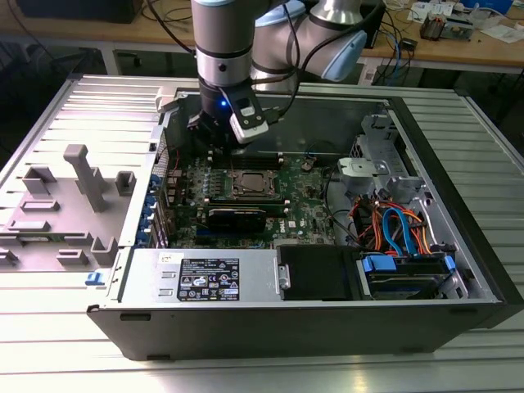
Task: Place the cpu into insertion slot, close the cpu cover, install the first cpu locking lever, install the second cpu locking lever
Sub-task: 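Install the first cpu locking lever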
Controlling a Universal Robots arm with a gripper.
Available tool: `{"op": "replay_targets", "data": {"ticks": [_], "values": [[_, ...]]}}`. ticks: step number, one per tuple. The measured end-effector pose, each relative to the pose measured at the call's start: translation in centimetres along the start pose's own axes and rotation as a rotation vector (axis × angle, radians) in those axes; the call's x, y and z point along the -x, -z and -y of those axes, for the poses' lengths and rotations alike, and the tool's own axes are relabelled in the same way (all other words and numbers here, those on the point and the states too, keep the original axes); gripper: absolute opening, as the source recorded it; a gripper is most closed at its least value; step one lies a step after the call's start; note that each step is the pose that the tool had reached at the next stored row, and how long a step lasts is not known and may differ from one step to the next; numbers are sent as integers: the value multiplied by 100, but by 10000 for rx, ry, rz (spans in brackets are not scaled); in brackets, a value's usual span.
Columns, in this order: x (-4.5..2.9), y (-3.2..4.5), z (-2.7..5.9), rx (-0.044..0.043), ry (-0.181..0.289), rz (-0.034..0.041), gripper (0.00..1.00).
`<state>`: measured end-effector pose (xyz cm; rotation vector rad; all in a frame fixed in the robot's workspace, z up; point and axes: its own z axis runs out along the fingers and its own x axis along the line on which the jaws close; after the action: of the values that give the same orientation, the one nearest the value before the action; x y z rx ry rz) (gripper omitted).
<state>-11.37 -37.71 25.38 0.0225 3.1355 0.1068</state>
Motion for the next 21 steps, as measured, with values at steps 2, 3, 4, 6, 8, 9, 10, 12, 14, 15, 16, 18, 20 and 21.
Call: {"op": "replay_targets", "data": {"ticks": [2,3,4,6,8,9,10,12,14,15,16,18,20,21], "values": [[-35,0,1,-1,78,-6,11],[-47,0,1,-1,107,-8,11],[-57,0,0,1,141,-9,11],[-64,0,-12,0,188,-13,11],[-68,-2,-34,1,242,-17,11],[-72,-3,-56,0,339,-24,11],[-73,-4,-68,0,387,-27,11],[-77,-7,-102,1,476,-33,11],[-78,-9,-131,2,520,-35,11],[-78,-10,-143,1,538,-37,11],[-79,-11,-158,1,557,-38,11],[-79,-11,-171,-3,567,-39,11],[-79,-8,-183,-11,568,-41,11],[-79,0,-189,-12,568,-40,11]]}}
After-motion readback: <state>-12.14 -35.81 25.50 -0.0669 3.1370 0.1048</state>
